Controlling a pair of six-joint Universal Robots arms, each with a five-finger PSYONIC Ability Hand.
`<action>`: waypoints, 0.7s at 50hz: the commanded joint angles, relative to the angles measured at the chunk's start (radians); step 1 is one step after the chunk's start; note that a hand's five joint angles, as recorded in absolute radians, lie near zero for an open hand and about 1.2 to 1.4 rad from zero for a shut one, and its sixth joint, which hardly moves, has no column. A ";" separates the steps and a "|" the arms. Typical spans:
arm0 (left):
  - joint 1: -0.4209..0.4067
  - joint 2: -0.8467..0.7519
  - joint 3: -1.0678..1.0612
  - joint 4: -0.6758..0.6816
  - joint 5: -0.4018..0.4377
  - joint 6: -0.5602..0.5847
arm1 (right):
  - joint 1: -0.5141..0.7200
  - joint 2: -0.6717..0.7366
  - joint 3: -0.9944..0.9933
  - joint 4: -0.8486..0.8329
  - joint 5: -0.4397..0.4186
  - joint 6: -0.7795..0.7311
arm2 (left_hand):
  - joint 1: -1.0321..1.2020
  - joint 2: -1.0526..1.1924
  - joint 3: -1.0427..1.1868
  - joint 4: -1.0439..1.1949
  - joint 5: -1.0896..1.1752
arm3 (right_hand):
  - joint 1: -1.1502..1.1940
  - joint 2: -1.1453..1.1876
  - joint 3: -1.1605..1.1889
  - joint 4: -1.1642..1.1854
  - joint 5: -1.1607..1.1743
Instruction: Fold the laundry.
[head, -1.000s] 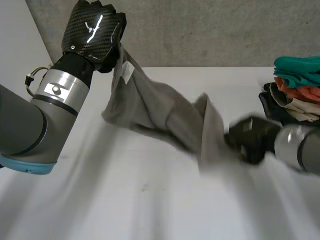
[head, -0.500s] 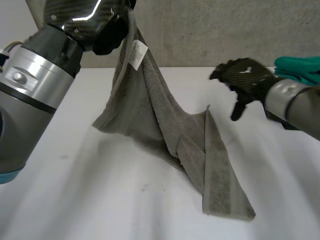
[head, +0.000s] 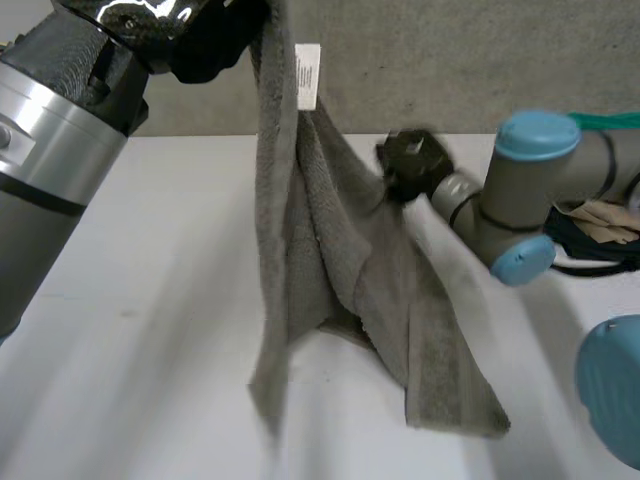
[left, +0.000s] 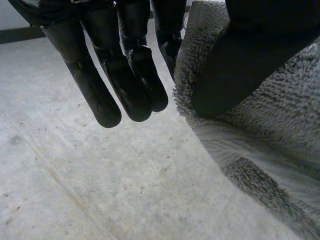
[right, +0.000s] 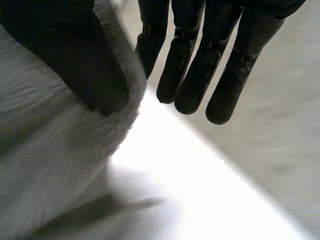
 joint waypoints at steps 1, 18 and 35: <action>0.086 -0.086 0.107 0.027 -0.005 0.005 | -0.014 -0.255 0.121 -0.298 0.163 -0.001 | 0.252 0.200 0.205 0.196 0.247 | 0.402 0.216 0.212 0.212 0.239; 0.140 -0.220 0.199 0.116 -0.002 0.003 | -0.095 -0.748 0.635 -0.394 0.190 -0.024 | 0.252 0.200 0.205 0.196 0.247 | 0.402 0.216 0.212 0.212 0.239; 0.169 -0.254 -0.227 0.031 0.124 0.012 | -0.112 -0.725 1.045 -0.139 0.049 -0.253 | 0.252 0.200 0.205 0.196 0.247 | 0.402 0.216 0.212 0.212 0.239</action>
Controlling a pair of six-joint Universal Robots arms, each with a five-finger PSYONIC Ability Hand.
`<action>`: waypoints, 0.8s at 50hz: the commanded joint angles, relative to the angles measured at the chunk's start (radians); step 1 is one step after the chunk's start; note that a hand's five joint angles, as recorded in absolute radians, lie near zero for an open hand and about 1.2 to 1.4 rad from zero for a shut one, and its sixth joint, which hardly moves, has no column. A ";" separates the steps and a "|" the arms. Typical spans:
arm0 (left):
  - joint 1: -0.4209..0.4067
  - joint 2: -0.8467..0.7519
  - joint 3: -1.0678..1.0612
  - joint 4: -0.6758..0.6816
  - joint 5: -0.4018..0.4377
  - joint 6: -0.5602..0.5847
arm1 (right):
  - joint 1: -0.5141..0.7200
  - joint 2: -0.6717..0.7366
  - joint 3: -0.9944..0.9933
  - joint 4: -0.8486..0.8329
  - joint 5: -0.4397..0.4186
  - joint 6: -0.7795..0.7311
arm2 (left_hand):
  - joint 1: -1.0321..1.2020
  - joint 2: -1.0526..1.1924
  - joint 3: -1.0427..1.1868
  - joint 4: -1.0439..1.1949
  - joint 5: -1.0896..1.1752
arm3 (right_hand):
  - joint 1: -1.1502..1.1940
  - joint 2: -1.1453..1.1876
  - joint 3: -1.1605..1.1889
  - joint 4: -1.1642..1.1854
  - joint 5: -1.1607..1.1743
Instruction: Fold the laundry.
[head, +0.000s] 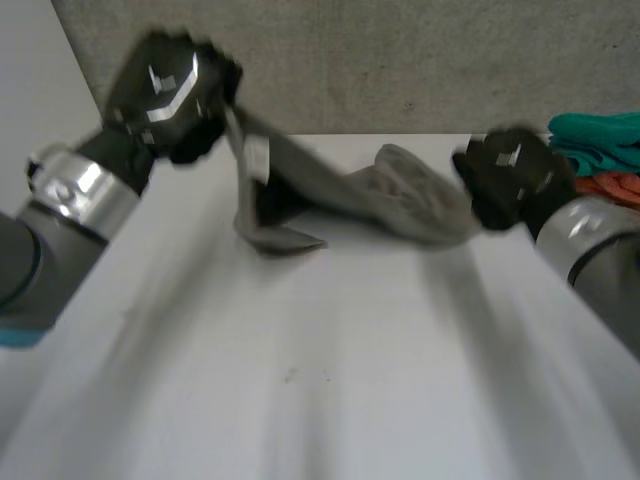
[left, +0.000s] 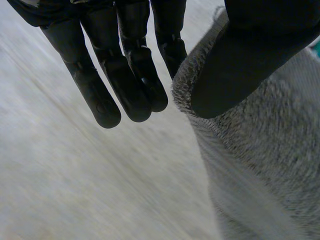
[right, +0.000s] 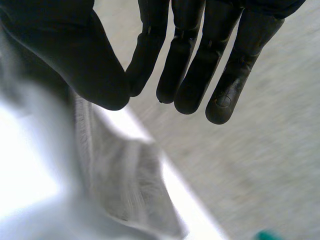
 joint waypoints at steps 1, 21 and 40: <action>-0.008 -0.025 -0.136 -0.079 0.048 0.007 | 0.004 0.110 0.071 0.020 -0.007 -0.068 | 0.252 0.199 0.203 0.196 0.247 | 0.401 0.216 0.210 0.208 0.224; -0.036 0.015 -0.033 -0.611 0.011 0.301 | -0.007 0.139 0.094 0.012 -0.013 0.020 | -0.685 -0.737 -0.733 -0.740 -0.690 | -0.020 -0.206 -0.211 -0.214 -0.197; -0.456 -0.221 0.145 -0.536 -0.619 -0.016 | -0.016 0.141 0.137 0.009 -0.013 0.028 | -0.670 -0.722 -0.718 -0.725 -0.675 | -0.179 -0.364 -0.370 -0.372 -0.356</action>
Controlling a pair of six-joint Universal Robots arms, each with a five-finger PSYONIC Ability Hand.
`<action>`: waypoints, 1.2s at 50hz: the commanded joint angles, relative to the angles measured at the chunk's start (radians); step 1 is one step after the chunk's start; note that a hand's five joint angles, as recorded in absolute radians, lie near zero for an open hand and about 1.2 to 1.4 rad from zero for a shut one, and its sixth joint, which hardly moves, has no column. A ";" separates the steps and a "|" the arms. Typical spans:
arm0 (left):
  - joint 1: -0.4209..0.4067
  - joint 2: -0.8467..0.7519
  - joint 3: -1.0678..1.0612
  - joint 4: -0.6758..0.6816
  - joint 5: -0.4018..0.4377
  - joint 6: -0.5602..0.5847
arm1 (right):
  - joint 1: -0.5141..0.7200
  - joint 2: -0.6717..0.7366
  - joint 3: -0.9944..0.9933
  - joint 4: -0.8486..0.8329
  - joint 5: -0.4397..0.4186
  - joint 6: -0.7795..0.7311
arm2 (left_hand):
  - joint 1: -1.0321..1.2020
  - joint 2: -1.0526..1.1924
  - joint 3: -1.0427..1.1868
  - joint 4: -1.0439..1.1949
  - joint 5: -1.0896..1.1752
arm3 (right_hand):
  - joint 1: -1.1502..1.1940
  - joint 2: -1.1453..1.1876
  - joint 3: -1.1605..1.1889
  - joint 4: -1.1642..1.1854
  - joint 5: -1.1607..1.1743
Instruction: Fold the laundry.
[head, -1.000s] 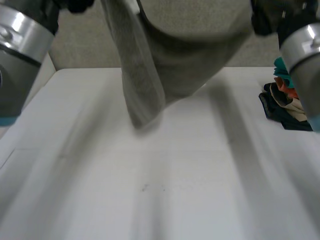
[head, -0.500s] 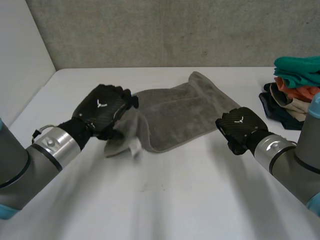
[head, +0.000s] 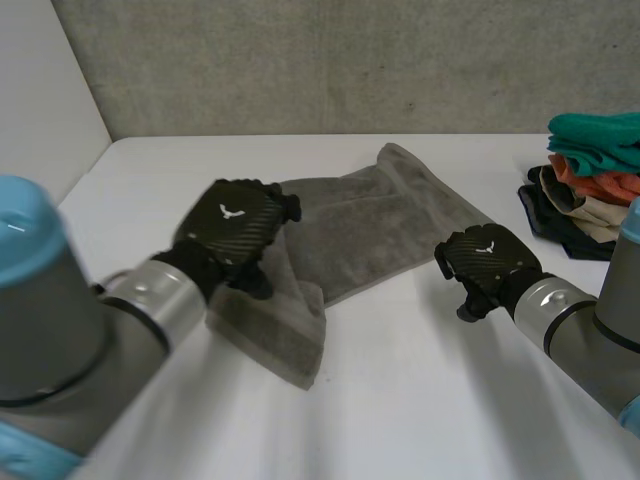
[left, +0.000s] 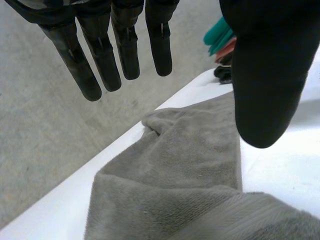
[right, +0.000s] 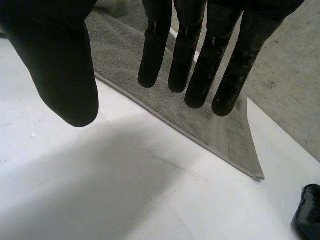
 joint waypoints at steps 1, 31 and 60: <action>-0.220 -0.246 0.128 0.078 -0.273 -0.040 | 0.000 0.002 0.013 -0.002 0.003 0.000 | 0.021 0.031 0.027 0.041 0.047 | 0.126 0.019 0.033 0.034 0.025; -0.234 -0.662 0.385 0.235 -0.456 0.178 | 0.000 0.000 0.044 -0.003 0.001 -0.002 | 0.223 0.233 0.230 0.243 0.249 | 0.126 0.019 0.033 0.034 0.025; -0.124 -0.403 0.164 0.304 -0.464 0.285 | -0.004 0.002 0.018 0.002 0.000 0.000 | 0.943 0.953 0.949 0.962 0.969 | -0.014 -0.121 -0.107 -0.106 -0.116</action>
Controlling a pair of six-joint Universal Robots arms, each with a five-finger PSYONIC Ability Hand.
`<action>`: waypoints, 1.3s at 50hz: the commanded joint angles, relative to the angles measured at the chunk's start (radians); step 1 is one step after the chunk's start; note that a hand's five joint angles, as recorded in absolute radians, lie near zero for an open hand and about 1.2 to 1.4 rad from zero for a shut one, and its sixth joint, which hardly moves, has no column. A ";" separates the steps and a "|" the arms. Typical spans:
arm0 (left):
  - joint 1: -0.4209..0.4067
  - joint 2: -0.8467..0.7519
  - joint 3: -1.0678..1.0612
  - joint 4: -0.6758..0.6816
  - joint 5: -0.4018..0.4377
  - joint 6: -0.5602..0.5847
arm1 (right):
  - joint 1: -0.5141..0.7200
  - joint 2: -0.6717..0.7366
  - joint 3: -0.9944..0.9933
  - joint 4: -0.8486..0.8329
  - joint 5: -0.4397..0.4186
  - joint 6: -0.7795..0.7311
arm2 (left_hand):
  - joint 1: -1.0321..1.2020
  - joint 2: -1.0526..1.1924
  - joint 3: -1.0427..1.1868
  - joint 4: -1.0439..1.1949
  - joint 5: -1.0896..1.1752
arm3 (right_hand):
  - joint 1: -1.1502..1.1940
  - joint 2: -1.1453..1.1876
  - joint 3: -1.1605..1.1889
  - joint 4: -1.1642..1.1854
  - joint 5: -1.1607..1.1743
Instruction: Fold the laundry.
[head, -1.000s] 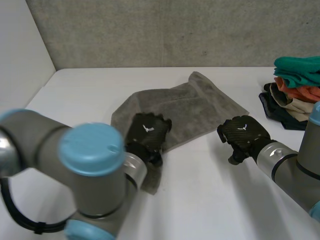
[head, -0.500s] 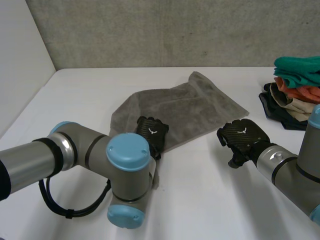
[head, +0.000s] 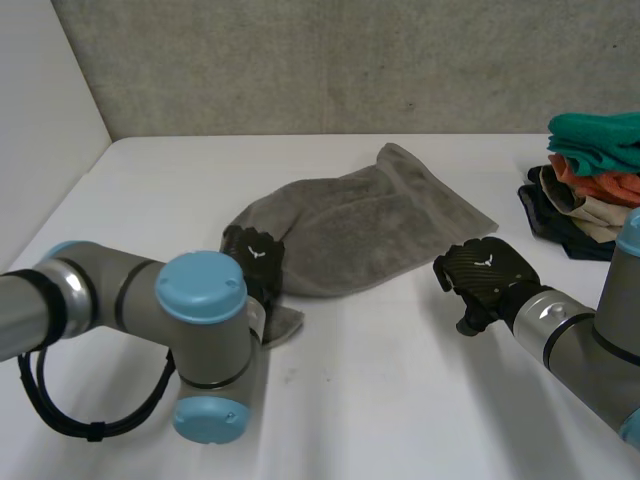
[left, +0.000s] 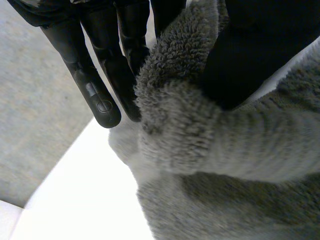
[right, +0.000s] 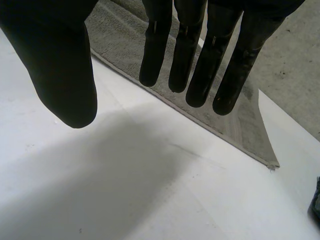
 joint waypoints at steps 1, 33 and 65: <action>0.002 0.180 -0.085 0.033 0.015 0.004 | -0.008 0.004 -0.033 0.004 0.002 0.003 | 0.255 0.222 0.215 0.202 0.253 | -0.024 -0.143 -0.115 -0.110 -0.120; -0.044 0.647 -0.187 -0.130 0.200 -0.007 | 0.170 0.476 -0.458 -0.134 0.155 0.592 | 0.255 0.222 0.215 0.202 0.253 | -0.469 -0.588 -0.561 -0.555 -0.565; 0.226 0.773 -0.305 -0.380 0.329 -0.033 | -0.041 -0.119 -0.459 0.441 0.091 -0.331 | 0.255 0.222 0.215 0.202 0.253 | 0.753 0.633 0.661 0.667 0.657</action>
